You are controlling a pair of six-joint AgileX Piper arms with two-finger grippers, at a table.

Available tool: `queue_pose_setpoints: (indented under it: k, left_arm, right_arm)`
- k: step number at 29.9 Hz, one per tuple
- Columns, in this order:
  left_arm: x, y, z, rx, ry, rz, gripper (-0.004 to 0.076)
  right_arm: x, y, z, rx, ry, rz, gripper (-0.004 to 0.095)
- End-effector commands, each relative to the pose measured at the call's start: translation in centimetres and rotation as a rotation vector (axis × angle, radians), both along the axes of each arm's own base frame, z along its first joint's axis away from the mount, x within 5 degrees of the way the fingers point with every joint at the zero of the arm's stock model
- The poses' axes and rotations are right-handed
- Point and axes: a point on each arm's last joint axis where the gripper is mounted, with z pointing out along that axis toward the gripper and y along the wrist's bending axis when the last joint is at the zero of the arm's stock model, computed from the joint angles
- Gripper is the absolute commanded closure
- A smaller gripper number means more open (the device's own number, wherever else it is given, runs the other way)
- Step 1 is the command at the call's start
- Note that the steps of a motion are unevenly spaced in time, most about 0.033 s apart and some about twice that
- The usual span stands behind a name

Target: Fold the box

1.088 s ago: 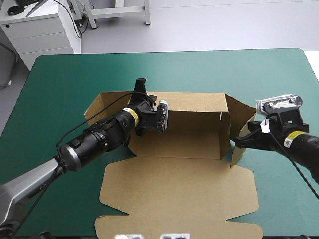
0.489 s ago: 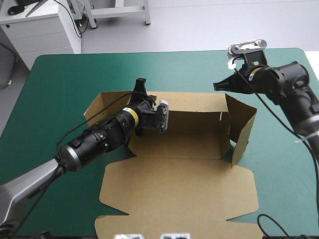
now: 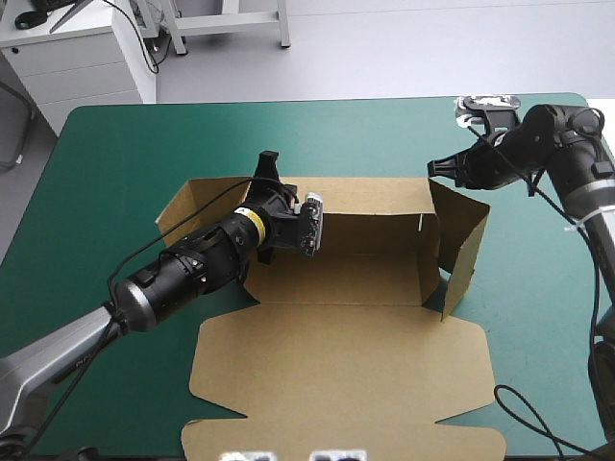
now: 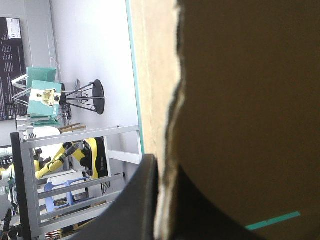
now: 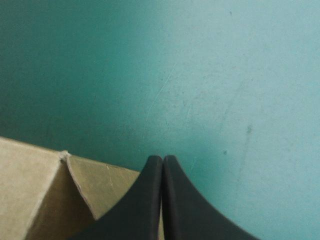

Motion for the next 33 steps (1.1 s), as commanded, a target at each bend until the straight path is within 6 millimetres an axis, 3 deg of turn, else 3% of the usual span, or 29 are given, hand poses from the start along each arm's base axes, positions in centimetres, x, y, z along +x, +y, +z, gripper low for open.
queue_pose_setpoints:
  k: [1,15,20,27,33]
  left_arm:
    - [-0.4,0.6,1.5,-0.035,-0.011,0.038,0.0731]
    - [-0.4,0.6,1.5,-0.052,-0.003,0.048,0.0731]
    - [-0.4,0.7,1.5,-0.056,0.000,0.052,0.0731]
    - [-0.4,0.7,1.5,-0.048,-0.001,0.051,0.0731]
    - [-0.4,0.7,1.5,-0.045,-0.002,0.052,0.0731]
  right_arm:
    - [-1.0,-0.4,2.3,0.008,-0.070,0.022,0.0927]
    - [-2.2,0.1,2.3,0.040,0.015,0.078,0.0927]
    - [-2.8,0.1,1.1,0.063,0.016,0.069,0.0927]
    - [-5.9,0.0,-2.3,0.075,-0.080,0.089,0.0927]
    - [-9.2,-0.1,-4.4,0.092,-0.265,0.130,0.0927]
